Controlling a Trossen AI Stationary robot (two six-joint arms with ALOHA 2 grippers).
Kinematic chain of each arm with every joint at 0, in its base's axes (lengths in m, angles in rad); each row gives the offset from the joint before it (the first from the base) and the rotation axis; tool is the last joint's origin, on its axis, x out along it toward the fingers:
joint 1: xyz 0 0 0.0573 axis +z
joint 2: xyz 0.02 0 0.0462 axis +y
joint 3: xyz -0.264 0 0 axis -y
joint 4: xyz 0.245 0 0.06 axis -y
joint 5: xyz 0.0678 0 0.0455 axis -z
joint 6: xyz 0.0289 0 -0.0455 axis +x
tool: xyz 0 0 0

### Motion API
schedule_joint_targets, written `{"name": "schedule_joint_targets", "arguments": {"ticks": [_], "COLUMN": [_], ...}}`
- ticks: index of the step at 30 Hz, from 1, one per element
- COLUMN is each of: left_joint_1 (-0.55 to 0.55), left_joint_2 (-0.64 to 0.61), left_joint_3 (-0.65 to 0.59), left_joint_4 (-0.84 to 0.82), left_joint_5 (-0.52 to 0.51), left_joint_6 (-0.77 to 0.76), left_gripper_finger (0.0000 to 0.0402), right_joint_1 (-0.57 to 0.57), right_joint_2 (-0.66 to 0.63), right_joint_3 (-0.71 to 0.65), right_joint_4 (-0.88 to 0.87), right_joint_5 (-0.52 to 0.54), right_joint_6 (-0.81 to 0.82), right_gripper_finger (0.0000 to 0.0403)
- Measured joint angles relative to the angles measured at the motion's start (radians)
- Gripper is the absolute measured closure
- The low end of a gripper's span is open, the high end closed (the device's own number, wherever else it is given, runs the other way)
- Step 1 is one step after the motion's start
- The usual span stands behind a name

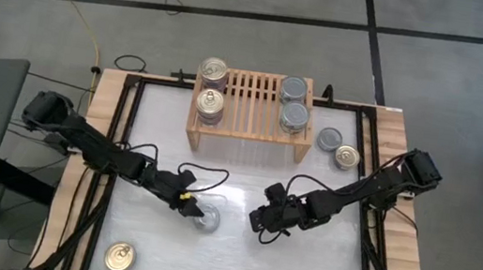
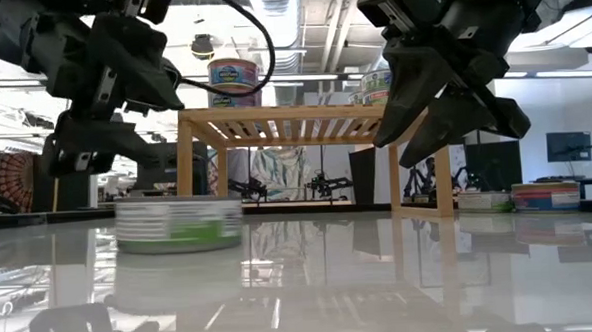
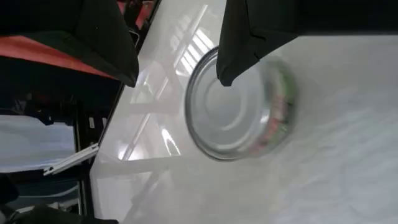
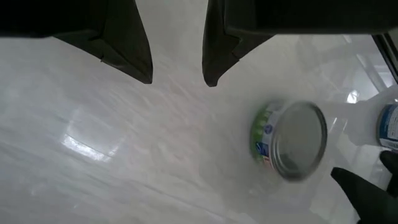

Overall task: Stack canned seafood by type on shelf
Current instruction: Put the green tuna can on the shelf aligned with the other green tuna cans

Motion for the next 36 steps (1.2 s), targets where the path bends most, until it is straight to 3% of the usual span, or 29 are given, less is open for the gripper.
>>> {"name": "schedule_joint_targets", "arguments": {"ticks": [7,14,22,36], "left_joint_1": [-0.021,-0.127,-0.271,-0.311], "left_joint_2": [-0.100,-0.126,-0.020,0.325], "left_joint_3": [0.000,0.000,0.011,0.318], "left_joint_4": [-0.145,-0.289,-0.259,-0.250], "left_joint_5": [-0.084,-0.156,-0.326,-0.338], "left_joint_6": [-0.071,-0.210,-0.412,-0.416], "left_gripper_finger": [0.0194,0.0194,0.0194,0.0194], "right_joint_1": [0.003,0.016,0.015,0.030], "right_joint_2": [0.000,0.000,0.000,0.000], "right_joint_3": [0.000,0.000,0.000,0.000], "right_joint_4": [0.003,0.055,0.053,0.052], "right_joint_5": [-0.016,-0.020,-0.020,-0.020], "right_joint_6": [0.000,-0.003,-0.026,-0.106], "right_gripper_finger": [0.0239,0.0239,0.0239,0.0239]}}
